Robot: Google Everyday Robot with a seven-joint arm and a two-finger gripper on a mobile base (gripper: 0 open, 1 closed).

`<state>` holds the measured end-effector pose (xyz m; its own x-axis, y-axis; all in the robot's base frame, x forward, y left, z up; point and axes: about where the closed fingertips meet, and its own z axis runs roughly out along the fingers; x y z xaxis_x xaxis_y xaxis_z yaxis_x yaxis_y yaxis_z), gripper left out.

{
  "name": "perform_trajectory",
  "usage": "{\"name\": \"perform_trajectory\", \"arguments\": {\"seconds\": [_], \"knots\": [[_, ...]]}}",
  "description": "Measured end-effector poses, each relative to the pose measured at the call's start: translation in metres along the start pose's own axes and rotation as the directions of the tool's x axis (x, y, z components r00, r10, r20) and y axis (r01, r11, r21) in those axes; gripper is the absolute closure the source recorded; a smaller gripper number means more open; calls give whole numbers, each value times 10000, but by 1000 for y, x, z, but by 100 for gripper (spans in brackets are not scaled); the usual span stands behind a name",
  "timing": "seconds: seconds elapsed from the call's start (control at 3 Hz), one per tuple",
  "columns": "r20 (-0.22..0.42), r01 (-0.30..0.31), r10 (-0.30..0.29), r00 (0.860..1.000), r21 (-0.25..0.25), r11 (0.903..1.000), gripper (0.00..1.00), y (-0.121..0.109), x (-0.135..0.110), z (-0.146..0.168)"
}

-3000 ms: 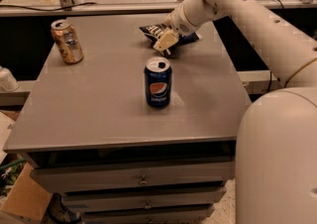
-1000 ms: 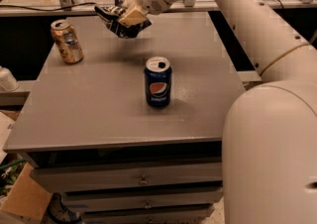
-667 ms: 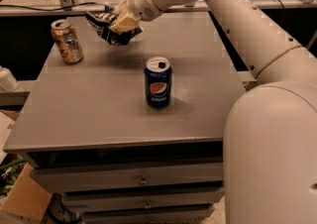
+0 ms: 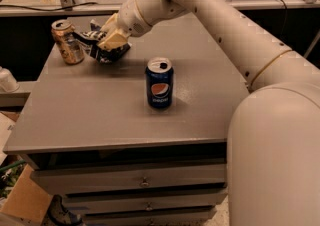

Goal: Move blue chip bag near orange can

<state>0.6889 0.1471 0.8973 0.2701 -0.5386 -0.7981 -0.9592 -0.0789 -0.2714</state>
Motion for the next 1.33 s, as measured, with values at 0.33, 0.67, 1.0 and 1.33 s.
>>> {"name": "perform_trajectory", "arguments": {"seconds": [0.33,0.67,1.0,1.33], "knots": [[0,-15,15,10000,-537,9986,84,15,0,15],[-60,-45,40,10000,-802,9968,60,24,2,21],[-120,-21,10,9999,-919,9958,37,26,1,24],[-147,12,-26,9999,-950,9955,14,25,0,22]]}}
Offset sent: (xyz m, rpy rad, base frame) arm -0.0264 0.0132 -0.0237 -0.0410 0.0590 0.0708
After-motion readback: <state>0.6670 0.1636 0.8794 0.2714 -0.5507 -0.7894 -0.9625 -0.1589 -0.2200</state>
